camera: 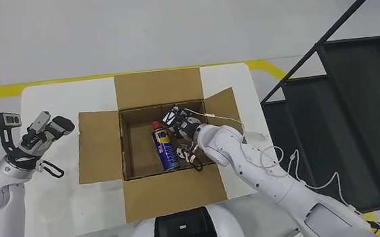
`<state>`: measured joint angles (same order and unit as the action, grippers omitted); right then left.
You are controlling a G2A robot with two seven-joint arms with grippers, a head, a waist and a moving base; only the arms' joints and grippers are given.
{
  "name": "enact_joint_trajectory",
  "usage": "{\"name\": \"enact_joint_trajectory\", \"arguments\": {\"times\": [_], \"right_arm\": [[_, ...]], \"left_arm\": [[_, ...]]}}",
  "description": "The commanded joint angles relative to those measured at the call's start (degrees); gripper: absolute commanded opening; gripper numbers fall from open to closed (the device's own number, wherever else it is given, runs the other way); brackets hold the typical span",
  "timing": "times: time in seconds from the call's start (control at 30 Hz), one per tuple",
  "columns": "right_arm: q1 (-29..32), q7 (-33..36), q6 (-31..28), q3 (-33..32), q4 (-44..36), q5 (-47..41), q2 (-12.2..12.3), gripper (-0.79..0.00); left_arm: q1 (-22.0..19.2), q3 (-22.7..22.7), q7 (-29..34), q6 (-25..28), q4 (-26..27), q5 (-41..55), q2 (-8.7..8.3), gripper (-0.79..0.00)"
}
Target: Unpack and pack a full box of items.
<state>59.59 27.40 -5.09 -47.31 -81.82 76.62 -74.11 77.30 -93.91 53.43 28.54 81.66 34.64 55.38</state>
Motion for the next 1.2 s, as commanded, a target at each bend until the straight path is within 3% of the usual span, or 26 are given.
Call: {"name": "enact_joint_trajectory", "arguments": {"times": [0.0,0.17,0.2,0.3,0.33,0.37,0.8,0.93,1.17], "right_arm": [[0.2,0.3,-0.1,-0.1,0.0,0.8,0.0,-0.785],[0.5,1.3,-0.9,-0.7,0.0,1.9,0.0,-0.785],[0.5,1.5,-0.9,-0.8,0.0,2.0,0.0,-0.757],[0.3,2.0,-1.3,-0.9,0.3,2.1,-0.2,-0.545],[0.2,2.2,-1.5,-0.9,0.5,2.0,-0.3,-0.434],[0.1,2.5,-1.6,-0.9,0.8,2.0,-0.4,0.000],[2.0,2.4,-2.2,-3.2,-1.6,2.5,-0.3,0.000],[5.7,-0.3,-6.8,-6.4,-7.5,-0.4,0.6,0.000],[13.9,-4.0,-20.4,-14.6,-19.4,-8.7,3.0,0.000]], "left_arm": [[0.0,0.0,0.0,0.0,0.0,0.0,0.00,0.000],[0.0,0.0,0.0,0.0,0.0,0.0,0.00,0.000],[0.0,0.0,0.0,0.0,0.0,0.0,0.00,0.000],[0.0,0.0,0.0,0.0,0.0,0.0,0.00,0.000],[0.0,0.0,0.0,0.0,0.0,0.0,0.00,0.000],[0.0,0.0,0.0,0.0,0.0,0.0,0.00,0.000],[0.0,0.0,0.0,0.0,0.0,0.0,0.00,0.000],[0.0,0.0,0.0,0.0,0.0,0.0,0.00,0.000],[0.0,0.0,0.0,0.0,0.0,0.0,0.00,0.000]]}}
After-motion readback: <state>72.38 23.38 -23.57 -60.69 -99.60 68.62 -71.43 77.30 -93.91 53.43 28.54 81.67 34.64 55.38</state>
